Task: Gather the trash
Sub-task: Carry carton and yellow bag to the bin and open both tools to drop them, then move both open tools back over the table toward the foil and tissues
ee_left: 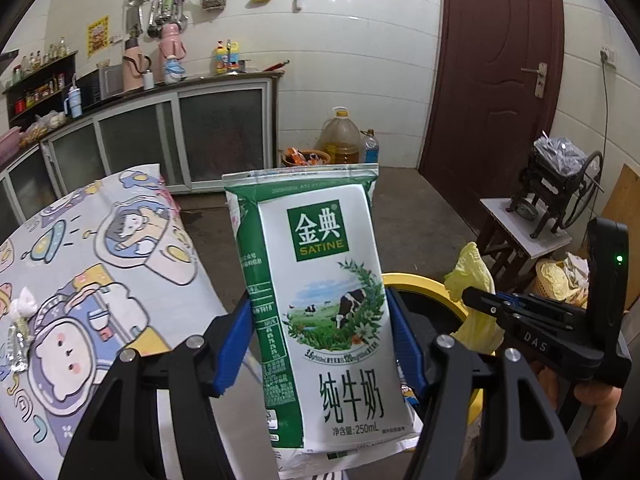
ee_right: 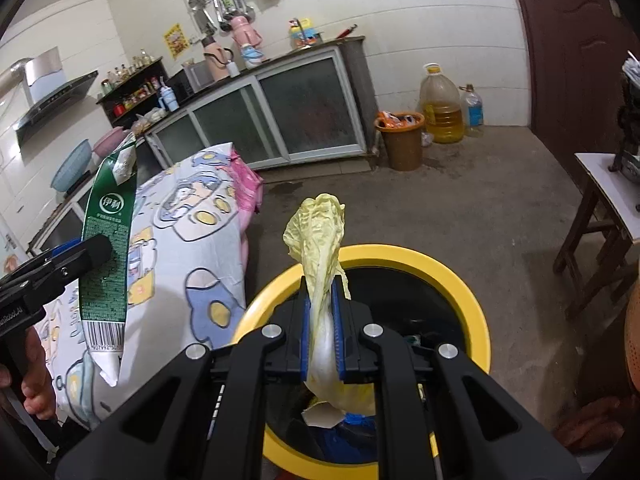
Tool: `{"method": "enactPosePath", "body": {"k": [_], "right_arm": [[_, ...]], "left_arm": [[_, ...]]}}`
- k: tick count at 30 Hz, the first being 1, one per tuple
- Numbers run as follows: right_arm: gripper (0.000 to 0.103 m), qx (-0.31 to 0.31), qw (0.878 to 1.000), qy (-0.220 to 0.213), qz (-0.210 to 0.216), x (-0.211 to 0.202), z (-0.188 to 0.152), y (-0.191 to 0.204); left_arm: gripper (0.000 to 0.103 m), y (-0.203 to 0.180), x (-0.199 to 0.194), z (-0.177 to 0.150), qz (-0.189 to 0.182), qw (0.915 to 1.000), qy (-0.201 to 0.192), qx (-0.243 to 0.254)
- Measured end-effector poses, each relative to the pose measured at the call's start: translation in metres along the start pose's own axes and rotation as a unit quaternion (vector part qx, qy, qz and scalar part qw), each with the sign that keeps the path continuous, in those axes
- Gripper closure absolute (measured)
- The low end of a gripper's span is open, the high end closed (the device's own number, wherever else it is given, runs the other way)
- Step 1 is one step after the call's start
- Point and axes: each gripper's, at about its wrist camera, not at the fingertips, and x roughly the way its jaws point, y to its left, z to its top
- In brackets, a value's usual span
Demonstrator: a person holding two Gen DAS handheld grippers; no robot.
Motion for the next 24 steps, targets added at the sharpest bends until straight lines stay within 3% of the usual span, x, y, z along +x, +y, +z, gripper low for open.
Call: {"method": "enactPosePath", "body": {"k": [12,13,14,15,16,19,21,24], "right_arm": [[0.09,0.02,0.998,0.028,-0.052,0.02,-0.008,-0.019],[0.081,0.019,0.997,0.036,-0.061,0.022,-0.009,-0.02],[0.055,0.017,0.997,0.039,-0.068,0.024,-0.008,-0.02],[0.039,0.017,0.996,0.036,-0.081,0.024,-0.008,-0.021],[0.028,0.023,0.996,0.026,-0.088,0.022,-0.009,-0.024],[0.037,0.034,0.994,0.028,-0.102,0.019,-0.011,-0.031],[0.037,0.037,0.992,0.023,-0.117,0.015,-0.013,-0.035],[0.037,0.047,0.993,0.024,-0.105,0.011,-0.015,-0.036]], "left_arm": [[0.041,-0.018,0.053,-0.004,-0.023,0.999,0.039,0.002],[0.039,-0.016,0.056,-0.004,-0.026,0.9988,0.042,-0.002],[0.03,-0.013,0.057,-0.004,-0.028,0.9986,0.044,-0.007],[0.015,-0.008,0.058,-0.005,-0.028,0.9986,0.042,-0.016],[0.009,-0.004,0.057,-0.005,-0.025,0.9987,0.038,-0.024],[0.008,0.017,0.051,-0.008,-0.013,0.9983,0.029,-0.048],[0.008,0.031,0.047,-0.01,0.004,0.998,0.028,-0.056],[0.008,0.056,0.032,-0.017,0.021,0.9979,0.014,-0.06]]}}
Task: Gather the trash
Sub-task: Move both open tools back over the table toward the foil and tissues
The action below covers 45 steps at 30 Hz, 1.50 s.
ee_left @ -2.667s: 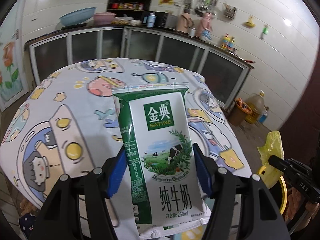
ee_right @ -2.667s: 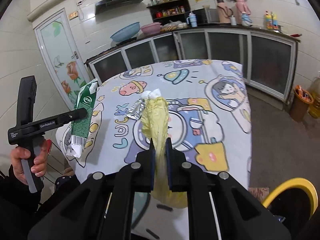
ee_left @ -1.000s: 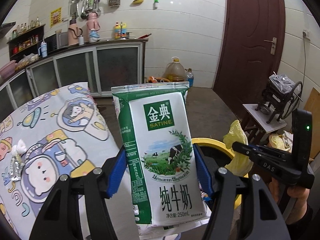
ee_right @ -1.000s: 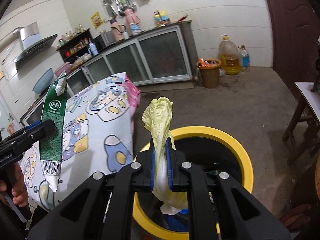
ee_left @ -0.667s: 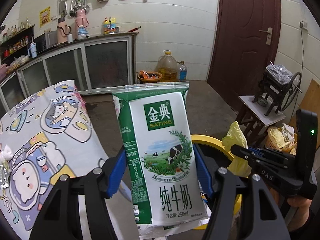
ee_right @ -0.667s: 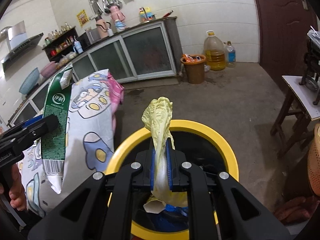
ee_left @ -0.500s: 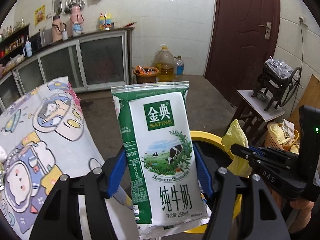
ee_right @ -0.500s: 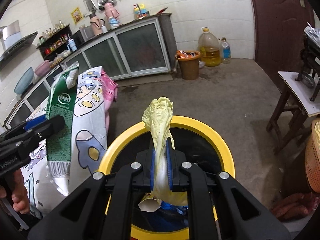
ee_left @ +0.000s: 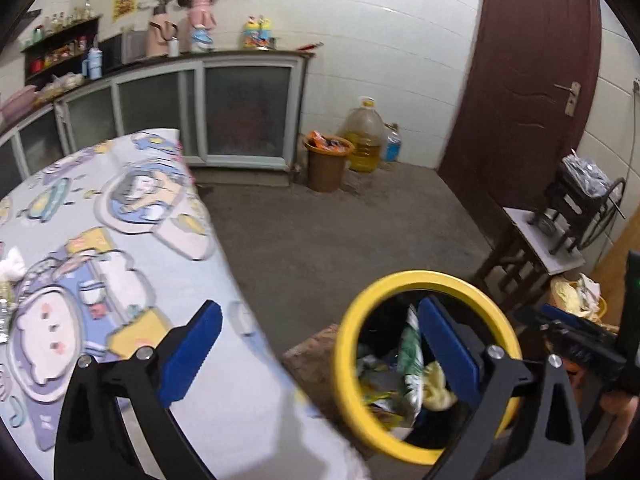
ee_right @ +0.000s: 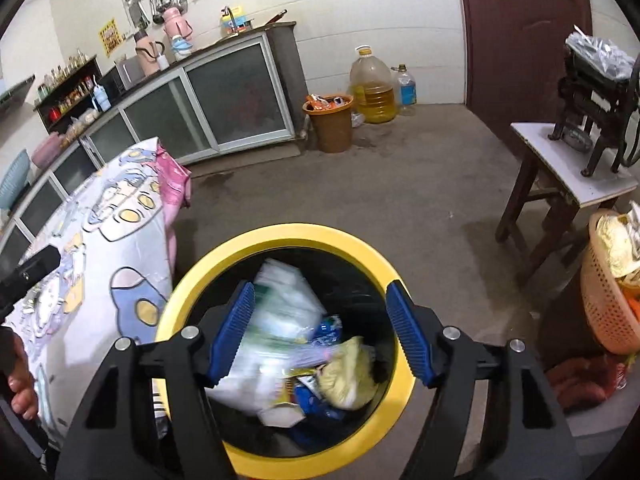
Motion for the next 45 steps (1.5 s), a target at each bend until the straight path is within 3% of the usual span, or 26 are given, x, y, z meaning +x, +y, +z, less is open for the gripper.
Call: {"method": "enactPosePath", "body": {"k": [3,7,12,17,19,21,26,33,45], "right_arm": [[0.037,-0.008,1.0,-0.004,0.006,-0.005,-0.001,0.007],[0.036,-0.012,0.999,-0.004,0.046,-0.005,0.002,0.031],[0.036,-0.059,0.994,-0.002,0.092,-0.002,0.009,0.089],[0.036,-0.128,0.979,0.015,0.159,0.014,0.015,0.175],[0.036,-0.156,0.969,0.021,0.19,0.019,0.016,0.209],[0.036,-0.189,0.955,0.031,0.228,0.028,0.016,0.25],[0.036,-0.256,0.916,0.058,0.305,0.052,0.019,0.345],[0.036,-0.334,0.87,0.083,0.354,0.08,0.02,0.463],[0.036,-0.338,0.846,0.162,0.379,0.153,0.013,0.593]], "left_arm": [[0.008,0.035,-0.021,-0.005,0.028,0.9993,-0.025,-0.008],[0.008,0.083,-0.046,-0.008,0.067,0.9967,-0.038,-0.026],[0.008,0.159,-0.087,-0.019,0.119,0.9897,-0.058,-0.055],[0.008,0.242,-0.125,-0.04,0.19,0.9752,-0.074,-0.086],[0.008,0.273,-0.134,-0.05,0.226,0.9665,-0.07,-0.098],[0.008,0.294,-0.139,-0.059,0.24,0.9622,-0.066,-0.111],[0.008,0.331,-0.138,-0.076,0.24,0.9587,-0.051,-0.145],[0.008,0.353,-0.112,-0.077,0.222,0.9582,-0.027,-0.179],[0.008,0.378,-0.074,-0.062,0.21,0.9543,0.006,-0.213]]}}
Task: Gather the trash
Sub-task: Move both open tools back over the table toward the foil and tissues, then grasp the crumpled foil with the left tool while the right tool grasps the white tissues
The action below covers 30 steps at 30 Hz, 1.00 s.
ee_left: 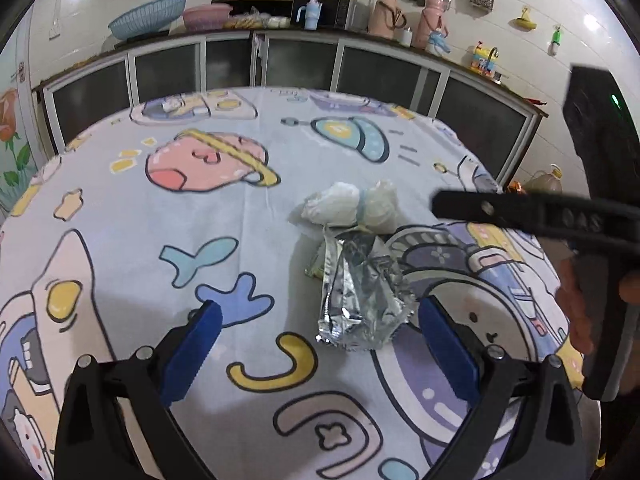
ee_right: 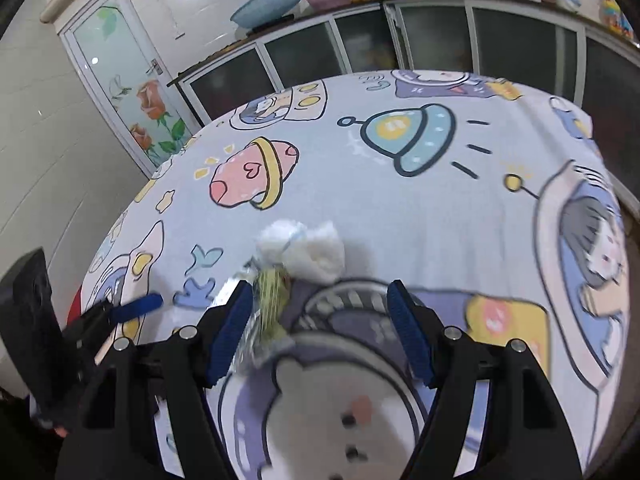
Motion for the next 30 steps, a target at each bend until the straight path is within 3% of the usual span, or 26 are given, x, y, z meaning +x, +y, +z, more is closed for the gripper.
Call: {"method": "enactPosePath", "body": {"k": [5,11,13,16,20,23,26,30], "right_arm": [[0.036,0.023,0.999,0.019,0.028,0.024,0.015,-0.002],[0.042,0.04,0.998,0.047,0.028,0.051,0.022,-0.006],[0.043,0.049,0.997,0.054,0.028,0.058,0.022,-0.008],[0.052,0.054,0.996,0.067,0.023,0.066,0.021,-0.01],[0.066,0.069,0.995,0.072,0.027,0.07,0.023,-0.011],[0.068,0.07,0.995,0.066,0.022,0.066,0.024,-0.009],[0.069,0.08,0.995,0.059,0.023,0.057,0.024,-0.009],[0.069,0.093,0.994,0.043,0.027,0.041,0.024,-0.009]], "left_arm": [[0.008,0.001,0.016,0.004,-0.014,0.9997,0.02,-0.004],[0.008,0.0,0.036,0.01,-0.019,0.9992,0.034,-0.009],[0.015,0.0,0.04,0.009,-0.024,0.9988,0.04,-0.013],[0.031,0.0,0.045,0.009,-0.015,0.9988,0.044,-0.017],[0.082,0.002,0.044,0.009,-0.023,0.9984,0.048,-0.019],[0.092,0.002,0.039,0.008,-0.024,0.9984,0.049,-0.012],[0.094,0.006,0.029,0.007,-0.035,0.9977,0.053,-0.022],[0.094,0.01,0.001,0.006,-0.038,0.9986,0.031,-0.021]]}}
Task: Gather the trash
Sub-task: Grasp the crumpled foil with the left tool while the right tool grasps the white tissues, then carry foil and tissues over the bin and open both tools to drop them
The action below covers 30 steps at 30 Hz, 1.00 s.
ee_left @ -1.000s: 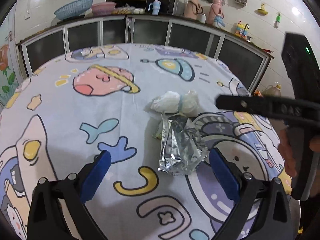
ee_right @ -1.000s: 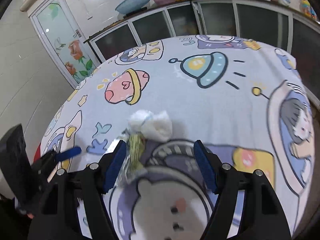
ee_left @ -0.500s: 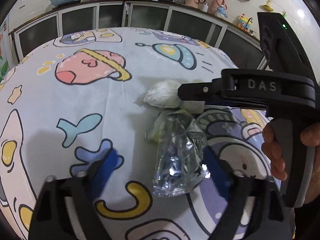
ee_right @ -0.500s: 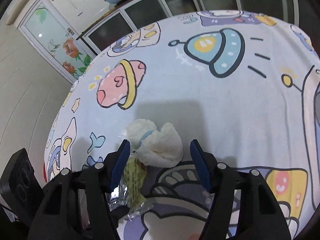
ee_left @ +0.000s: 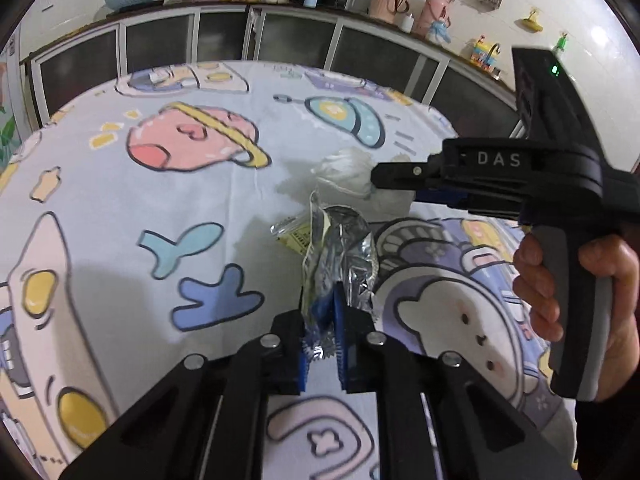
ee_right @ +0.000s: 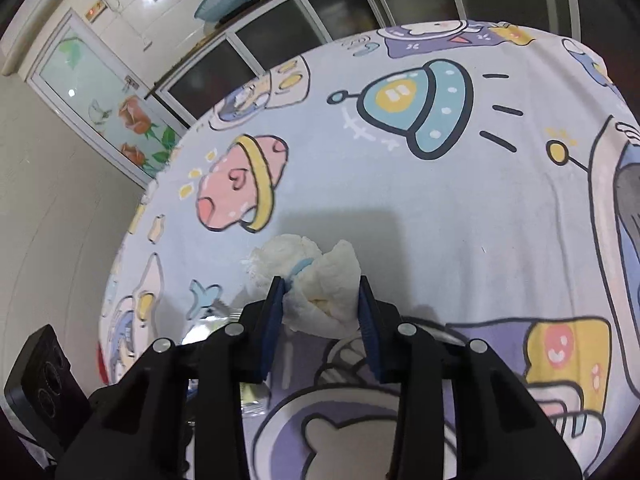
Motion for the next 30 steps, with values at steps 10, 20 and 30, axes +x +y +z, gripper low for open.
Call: {"method": "enactPosePath", "body": {"k": [10,20,30], "right_arm": [[0.069,-0.012,0.999,-0.031,0.003,-0.052,-0.029,0.023],[0.069,0.008,0.997,-0.075,-0.002,-0.116,-0.084,0.018],[0.069,0.051,0.993,-0.109,-0.005,-0.179,-0.149,-0.016]], "left_arm": [[0.094,0.012,-0.053,-0.014,0.016,0.9995,-0.028,-0.006],[0.094,-0.01,-0.101,-0.037,0.011,0.9979,-0.062,0.017],[0.094,-0.074,-0.127,-0.055,-0.039,0.994,-0.075,0.069]]}}
